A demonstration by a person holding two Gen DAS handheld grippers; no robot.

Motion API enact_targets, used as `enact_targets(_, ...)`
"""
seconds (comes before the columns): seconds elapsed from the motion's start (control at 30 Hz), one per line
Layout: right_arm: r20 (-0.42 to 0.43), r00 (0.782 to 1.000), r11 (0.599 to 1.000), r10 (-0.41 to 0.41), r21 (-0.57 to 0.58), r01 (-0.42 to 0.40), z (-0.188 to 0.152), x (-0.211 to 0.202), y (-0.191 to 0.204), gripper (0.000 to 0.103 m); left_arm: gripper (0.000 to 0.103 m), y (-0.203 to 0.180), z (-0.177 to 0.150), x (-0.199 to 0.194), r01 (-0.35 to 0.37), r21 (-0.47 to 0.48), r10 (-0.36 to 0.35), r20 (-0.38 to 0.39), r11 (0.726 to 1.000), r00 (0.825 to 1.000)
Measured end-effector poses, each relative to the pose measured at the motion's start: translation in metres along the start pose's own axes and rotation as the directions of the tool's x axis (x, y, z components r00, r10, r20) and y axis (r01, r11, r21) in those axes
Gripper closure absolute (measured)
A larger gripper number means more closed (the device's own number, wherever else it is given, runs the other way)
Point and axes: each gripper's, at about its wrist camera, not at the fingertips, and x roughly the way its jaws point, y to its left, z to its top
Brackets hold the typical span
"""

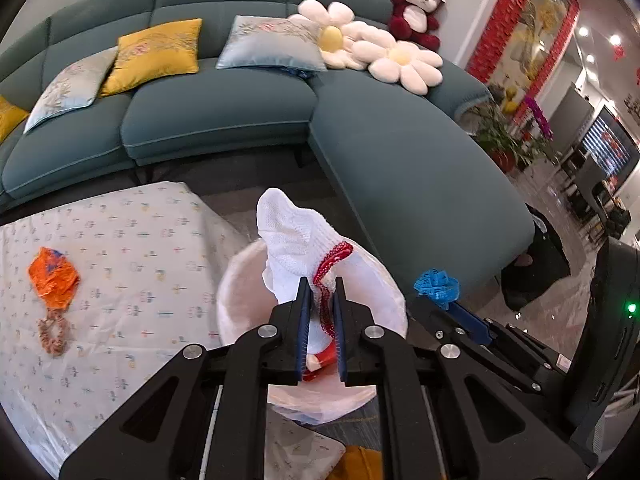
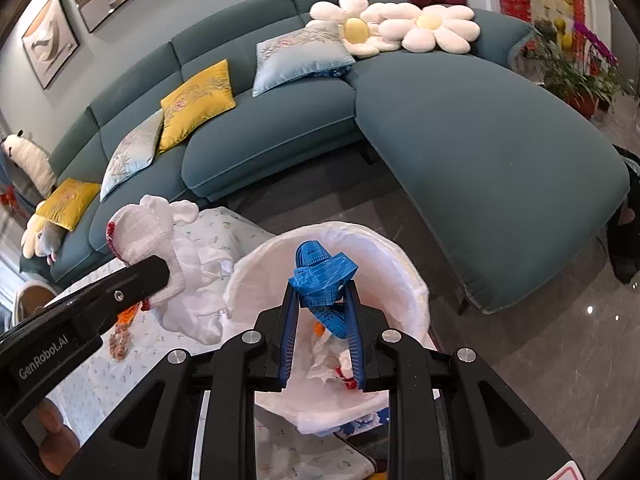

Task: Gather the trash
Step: 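Carry both tools over the wastebasket and open them to drop the tissue and blue piece, then move both tools back to the orange bag and pink ribbon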

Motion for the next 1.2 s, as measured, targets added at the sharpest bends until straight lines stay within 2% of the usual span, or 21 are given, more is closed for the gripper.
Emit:
enact_targets(0.13,-0.006,1.000,1.000,0.002,0.015,-0.002,-0.002,0.005,-0.010,0.082,0.088,-0.008,-0.001,0.012,-0.004,0.007,0.004,-0.024,1.000,1.000)
enact_targets(0.27,-0.011,1.000,1.000,0.008,0.021,-0.008,-0.002,0.009,-0.015,0.082,0.054,-0.007,-0.001,0.015,-0.044,0.006,0.044,-0.017,0.999,0.999)
enact_targets(0.6,-0.022,0.999,0.999,0.036,0.007,-0.036,0.003,0.018,-0.005,0.078,0.052,0.009,-0.002,0.018,-0.097,-0.008,0.097,-0.021,0.995,0.995)
enact_targets(0.63,-0.022,0.999,0.999,0.037,0.003,-0.037,0.004,0.019,-0.003,0.072,0.052,0.012,-0.003,0.018,-0.105,-0.010,0.105,-0.021,0.994,0.994)
enact_targets(0.73,-0.017,0.999,0.999,0.036,0.004,-0.036,0.005,0.019,0.003,0.062,0.050,0.021,-0.003,0.016,-0.126,-0.021,0.126,-0.015,0.992,0.992)
enact_targets(0.87,-0.013,0.999,0.999,0.031,-0.016,-0.031,0.007,0.018,0.012,0.058,0.043,0.034,-0.003,0.010,-0.146,-0.044,0.146,-0.004,0.988,0.989)
enact_targets(1.2,-0.008,1.000,0.998,0.015,-0.064,-0.016,0.007,0.008,0.034,0.054,0.042,0.054,-0.007,-0.005,-0.159,-0.081,0.161,0.011,0.984,0.987)
